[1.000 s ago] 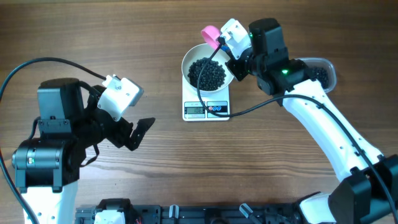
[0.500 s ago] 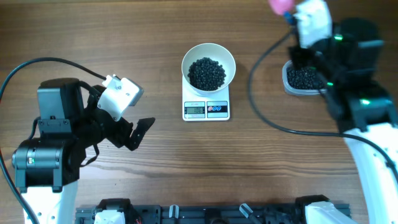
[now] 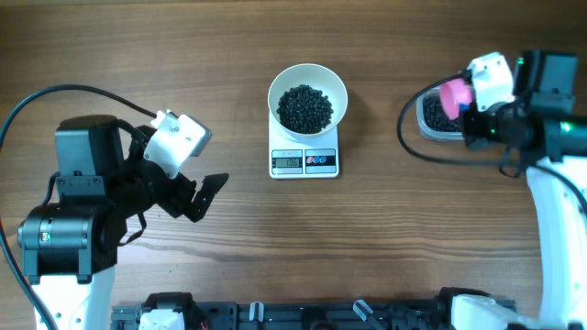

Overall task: Scoop item into bowl and weigh 150g on scale
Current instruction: 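Move the empty scoop right back over the bean tub, then lower the scoop into the beans and fill it again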

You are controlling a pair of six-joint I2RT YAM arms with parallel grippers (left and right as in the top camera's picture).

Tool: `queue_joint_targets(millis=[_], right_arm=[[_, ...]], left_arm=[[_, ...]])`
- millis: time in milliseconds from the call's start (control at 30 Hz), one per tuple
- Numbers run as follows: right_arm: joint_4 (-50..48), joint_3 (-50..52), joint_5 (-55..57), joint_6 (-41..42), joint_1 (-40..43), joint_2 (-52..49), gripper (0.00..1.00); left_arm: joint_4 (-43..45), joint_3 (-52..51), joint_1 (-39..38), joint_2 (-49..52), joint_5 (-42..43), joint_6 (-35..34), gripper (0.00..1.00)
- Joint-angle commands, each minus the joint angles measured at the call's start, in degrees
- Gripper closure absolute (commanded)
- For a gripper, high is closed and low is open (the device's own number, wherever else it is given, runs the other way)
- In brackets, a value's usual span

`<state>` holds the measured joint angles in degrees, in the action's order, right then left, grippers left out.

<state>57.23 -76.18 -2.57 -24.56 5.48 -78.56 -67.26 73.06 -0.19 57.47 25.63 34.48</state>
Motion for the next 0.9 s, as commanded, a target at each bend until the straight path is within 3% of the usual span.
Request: queue_joint_targets(millis=[0,600,867], right_arm=[[-0.7,0.1,4.6,-0.8,0.2,-4.6,0.96],[-7.4,0.1,9.2,-0.8,0.2,-17.7,0.96],[-4.7,0.1,-3.2,-4.3,0.2,-18.9,0.96]], left_arm=[[0.1,0.9,0.4,0.1,1.1,1.1,0.00],[0.1,0.9,0.4,0.1,1.1,1.1,0.00],[0.1,0.9,0.4,0.1,1.1,1.1,0.00]])
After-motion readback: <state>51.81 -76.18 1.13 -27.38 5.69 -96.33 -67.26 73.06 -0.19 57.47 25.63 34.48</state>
